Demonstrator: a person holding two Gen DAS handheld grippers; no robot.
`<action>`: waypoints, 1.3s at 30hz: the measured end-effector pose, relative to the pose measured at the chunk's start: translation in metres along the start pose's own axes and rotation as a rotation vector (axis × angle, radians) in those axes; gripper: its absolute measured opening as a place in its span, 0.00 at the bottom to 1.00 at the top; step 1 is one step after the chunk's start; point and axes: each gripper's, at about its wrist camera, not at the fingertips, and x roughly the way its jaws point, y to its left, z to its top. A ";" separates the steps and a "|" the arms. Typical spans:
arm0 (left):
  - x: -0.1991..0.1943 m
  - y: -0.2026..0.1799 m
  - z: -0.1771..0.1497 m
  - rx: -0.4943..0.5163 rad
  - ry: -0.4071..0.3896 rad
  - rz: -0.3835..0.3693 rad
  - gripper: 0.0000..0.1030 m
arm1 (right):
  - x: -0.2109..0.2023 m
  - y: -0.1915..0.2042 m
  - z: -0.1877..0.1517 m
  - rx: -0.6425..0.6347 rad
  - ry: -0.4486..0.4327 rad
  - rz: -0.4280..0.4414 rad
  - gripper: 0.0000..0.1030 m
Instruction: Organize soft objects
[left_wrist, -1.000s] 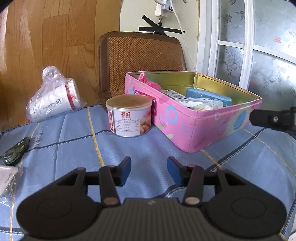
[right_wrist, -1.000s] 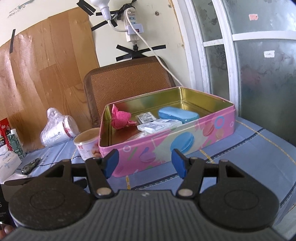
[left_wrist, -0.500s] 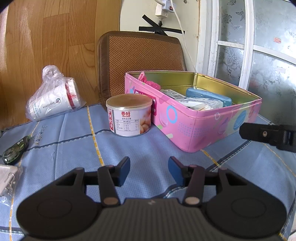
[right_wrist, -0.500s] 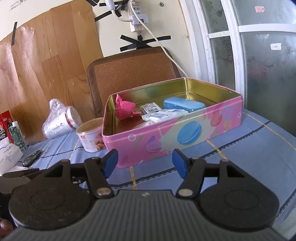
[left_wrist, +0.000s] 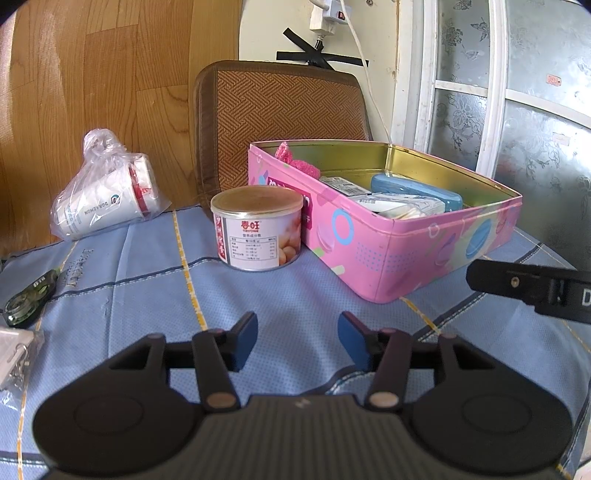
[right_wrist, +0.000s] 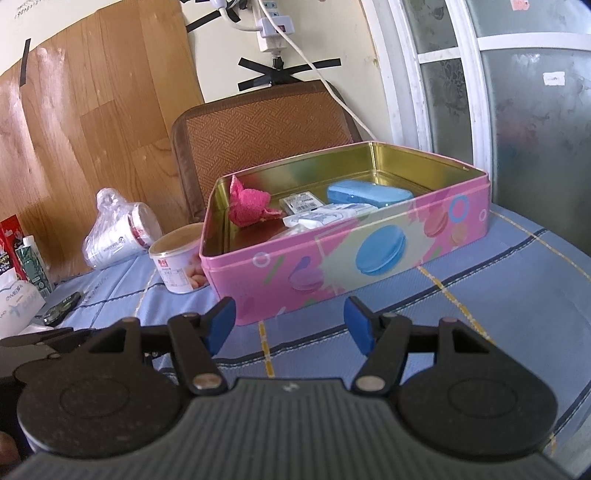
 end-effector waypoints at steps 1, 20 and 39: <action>0.000 0.000 0.000 0.000 0.000 0.000 0.48 | 0.000 0.000 0.000 0.001 0.001 0.000 0.65; -0.001 0.000 -0.001 0.007 -0.007 -0.002 0.54 | 0.001 -0.001 -0.001 -0.011 0.009 0.008 0.66; -0.003 0.005 0.000 0.019 -0.024 -0.003 0.65 | -0.002 -0.001 -0.001 -0.034 0.002 0.019 0.67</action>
